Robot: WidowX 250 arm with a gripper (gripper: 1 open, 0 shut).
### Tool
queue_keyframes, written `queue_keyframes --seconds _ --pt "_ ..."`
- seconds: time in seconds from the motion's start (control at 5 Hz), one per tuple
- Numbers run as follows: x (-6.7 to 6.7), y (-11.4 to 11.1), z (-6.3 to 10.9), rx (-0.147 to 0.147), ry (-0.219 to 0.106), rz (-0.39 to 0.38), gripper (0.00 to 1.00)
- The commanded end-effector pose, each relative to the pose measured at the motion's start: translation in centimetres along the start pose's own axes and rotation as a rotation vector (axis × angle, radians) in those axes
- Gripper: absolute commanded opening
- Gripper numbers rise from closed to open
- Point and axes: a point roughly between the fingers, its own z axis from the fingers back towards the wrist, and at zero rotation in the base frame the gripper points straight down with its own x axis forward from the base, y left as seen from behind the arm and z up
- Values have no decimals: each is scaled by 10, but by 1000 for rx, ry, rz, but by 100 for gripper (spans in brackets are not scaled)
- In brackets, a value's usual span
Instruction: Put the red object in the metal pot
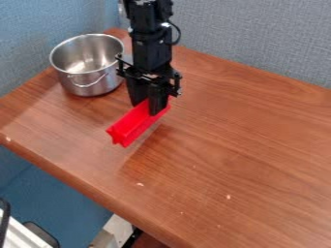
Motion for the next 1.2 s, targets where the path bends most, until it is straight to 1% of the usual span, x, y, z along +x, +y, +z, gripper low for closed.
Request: queue_keyframes --seconds 0.0,0.2,1.0 --pt "9 -1 26 39 -89 -23 0" --pt "10 -2 26 49 -92 -39 0" --pt "10 -6 29 52 -86 -72 0"
